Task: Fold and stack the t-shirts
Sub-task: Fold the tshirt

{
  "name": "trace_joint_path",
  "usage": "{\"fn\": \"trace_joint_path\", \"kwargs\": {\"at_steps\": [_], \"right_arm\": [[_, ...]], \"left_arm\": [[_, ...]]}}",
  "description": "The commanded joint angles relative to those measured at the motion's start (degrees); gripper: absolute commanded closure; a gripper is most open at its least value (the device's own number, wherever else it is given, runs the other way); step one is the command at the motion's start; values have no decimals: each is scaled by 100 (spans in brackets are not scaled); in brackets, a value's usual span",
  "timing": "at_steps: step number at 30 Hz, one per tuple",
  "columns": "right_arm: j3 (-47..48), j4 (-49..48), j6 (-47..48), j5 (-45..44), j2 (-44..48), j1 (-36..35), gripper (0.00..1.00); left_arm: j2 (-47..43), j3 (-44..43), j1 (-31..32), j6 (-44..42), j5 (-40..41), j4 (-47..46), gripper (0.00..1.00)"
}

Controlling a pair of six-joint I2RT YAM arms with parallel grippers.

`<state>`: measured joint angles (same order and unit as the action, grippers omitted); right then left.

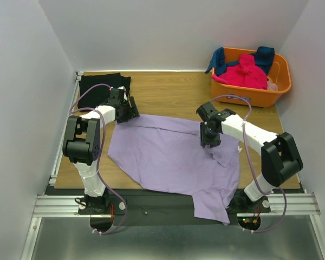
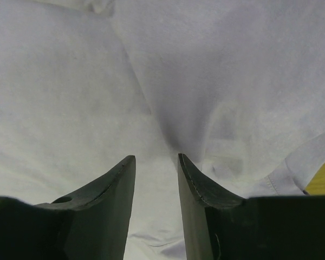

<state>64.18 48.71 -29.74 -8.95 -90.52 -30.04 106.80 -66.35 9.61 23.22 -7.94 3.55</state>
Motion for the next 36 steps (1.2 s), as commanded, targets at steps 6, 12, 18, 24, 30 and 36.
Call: {"fn": "trace_joint_path", "kwargs": {"at_steps": [6, 12, 18, 24, 30, 36], "right_arm": [[-257, -142, -32, -212, -317, -19, 57], [-248, -178, -199, -476, -554, -10, 53], [-222, -292, -269, -608, -783, -10, 51], [-284, -309, -454, -898, -862, -10, 75], [-222, -161, -568, -732, -493, -19, 87], [-152, 95, -489, -468, -98, -10, 75]], "left_arm": [[244, 122, -55, -72, 39, 313, 21], [262, 78, -55, -90, 12, 339, 21], [271, 69, -82, -99, -5, 330, 21], [271, 78, -117, -99, -5, 322, 21], [262, 78, -143, -99, -5, 313, 20], [271, 78, -170, -99, 12, 330, 21]]}}
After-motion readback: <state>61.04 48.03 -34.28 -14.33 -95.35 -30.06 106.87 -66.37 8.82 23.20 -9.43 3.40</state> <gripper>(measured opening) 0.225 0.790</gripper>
